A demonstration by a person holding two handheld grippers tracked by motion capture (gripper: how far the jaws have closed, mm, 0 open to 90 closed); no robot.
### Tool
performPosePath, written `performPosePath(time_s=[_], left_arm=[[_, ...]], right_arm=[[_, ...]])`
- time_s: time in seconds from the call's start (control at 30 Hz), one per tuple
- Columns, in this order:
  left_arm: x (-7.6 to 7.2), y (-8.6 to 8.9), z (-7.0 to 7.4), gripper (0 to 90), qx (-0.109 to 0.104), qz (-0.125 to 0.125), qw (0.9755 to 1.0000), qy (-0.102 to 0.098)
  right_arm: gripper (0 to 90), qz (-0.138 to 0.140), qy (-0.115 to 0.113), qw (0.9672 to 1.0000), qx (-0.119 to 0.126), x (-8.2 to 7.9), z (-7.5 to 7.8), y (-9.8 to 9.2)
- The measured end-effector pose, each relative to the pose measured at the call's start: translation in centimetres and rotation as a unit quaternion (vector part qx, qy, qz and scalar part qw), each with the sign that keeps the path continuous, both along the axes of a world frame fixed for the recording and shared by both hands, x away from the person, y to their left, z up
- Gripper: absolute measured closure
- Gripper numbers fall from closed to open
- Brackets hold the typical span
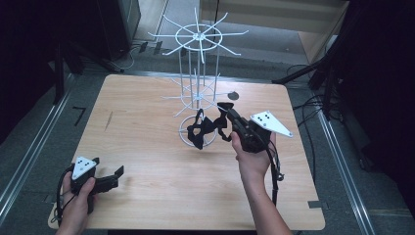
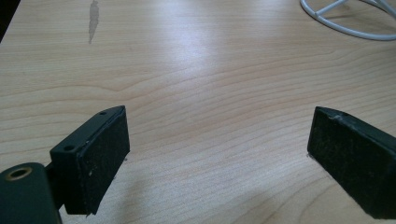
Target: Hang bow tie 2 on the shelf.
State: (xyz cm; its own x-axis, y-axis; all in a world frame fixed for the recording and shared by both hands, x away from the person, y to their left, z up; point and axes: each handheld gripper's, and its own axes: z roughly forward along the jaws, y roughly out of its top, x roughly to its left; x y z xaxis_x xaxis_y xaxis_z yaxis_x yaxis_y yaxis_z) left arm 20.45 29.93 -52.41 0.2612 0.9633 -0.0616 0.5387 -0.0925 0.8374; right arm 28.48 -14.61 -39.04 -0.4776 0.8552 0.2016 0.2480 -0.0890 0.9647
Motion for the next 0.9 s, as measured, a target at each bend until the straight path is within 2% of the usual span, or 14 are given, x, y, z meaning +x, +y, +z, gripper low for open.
performPosePath(time_s=[0.9], left_arm=[[0.0, 0.0, 0.0, 6.1, 0.001, -0.003, 1.0000, 0.001]], right_arm=[[90.0, 0.007, 0.010, 0.9998, -0.015, 1.4, -0.8, 2.3]])
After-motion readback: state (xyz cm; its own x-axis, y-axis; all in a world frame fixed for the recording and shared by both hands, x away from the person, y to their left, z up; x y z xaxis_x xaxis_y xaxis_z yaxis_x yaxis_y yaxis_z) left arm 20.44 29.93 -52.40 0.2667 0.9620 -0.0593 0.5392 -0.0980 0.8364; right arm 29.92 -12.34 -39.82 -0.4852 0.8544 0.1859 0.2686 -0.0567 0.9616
